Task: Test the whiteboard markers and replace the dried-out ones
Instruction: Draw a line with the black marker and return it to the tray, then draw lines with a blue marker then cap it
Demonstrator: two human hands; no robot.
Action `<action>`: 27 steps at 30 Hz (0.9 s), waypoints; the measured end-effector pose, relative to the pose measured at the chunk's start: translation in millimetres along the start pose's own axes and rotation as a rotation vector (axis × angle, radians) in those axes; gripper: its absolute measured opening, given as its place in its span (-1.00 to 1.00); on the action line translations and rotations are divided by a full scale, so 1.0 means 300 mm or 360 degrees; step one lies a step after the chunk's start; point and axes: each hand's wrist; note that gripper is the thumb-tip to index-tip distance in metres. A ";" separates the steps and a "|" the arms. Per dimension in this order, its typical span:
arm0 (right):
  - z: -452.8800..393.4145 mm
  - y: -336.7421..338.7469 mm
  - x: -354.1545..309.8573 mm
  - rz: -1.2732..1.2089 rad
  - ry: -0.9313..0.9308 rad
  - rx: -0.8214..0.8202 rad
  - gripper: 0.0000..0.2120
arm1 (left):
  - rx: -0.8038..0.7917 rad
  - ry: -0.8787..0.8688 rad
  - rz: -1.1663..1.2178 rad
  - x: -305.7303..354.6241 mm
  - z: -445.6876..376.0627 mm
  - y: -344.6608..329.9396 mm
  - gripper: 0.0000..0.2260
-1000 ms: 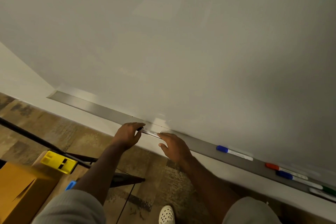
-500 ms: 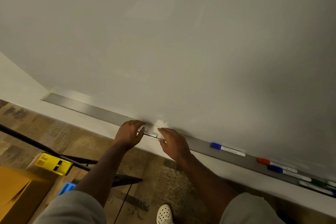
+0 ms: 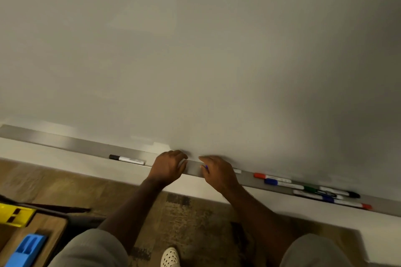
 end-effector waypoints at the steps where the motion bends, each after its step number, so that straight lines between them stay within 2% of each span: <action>1: 0.025 0.009 0.037 -0.0001 -0.0055 0.0014 -0.70 | -0.0023 -0.0032 0.0005 0.038 -0.017 -0.015 -0.78; 7: 0.163 0.030 0.214 0.0243 -0.0273 -0.0011 -0.74 | -0.0175 -0.0122 -0.0013 0.204 -0.094 -0.097 -0.87; 11: 0.209 0.036 0.265 0.0378 -0.0276 0.0021 -0.70 | -0.0239 -0.0127 -0.0091 0.257 -0.115 -0.142 -0.84; 19: 0.199 0.010 0.295 0.0502 -0.0274 -0.0055 -0.55 | -0.0202 -0.0155 -0.0190 0.277 -0.128 -0.181 -0.78; 24: 0.174 0.008 0.293 0.0611 -0.0230 -0.0113 -0.69 | -0.0246 -0.0180 -0.0253 0.269 -0.123 -0.208 -0.80; 27: 0.166 0.016 0.289 0.0677 -0.0244 -0.0152 -0.68 | -0.0264 -0.0150 -0.0289 0.270 -0.123 -0.223 -0.80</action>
Point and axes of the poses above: each hand's wrist, its own z-axis away from the middle knuckle, its own y-axis out of the back of the hand, x = y × z, and after that the axes turned 6 degrees about -x, right-handed
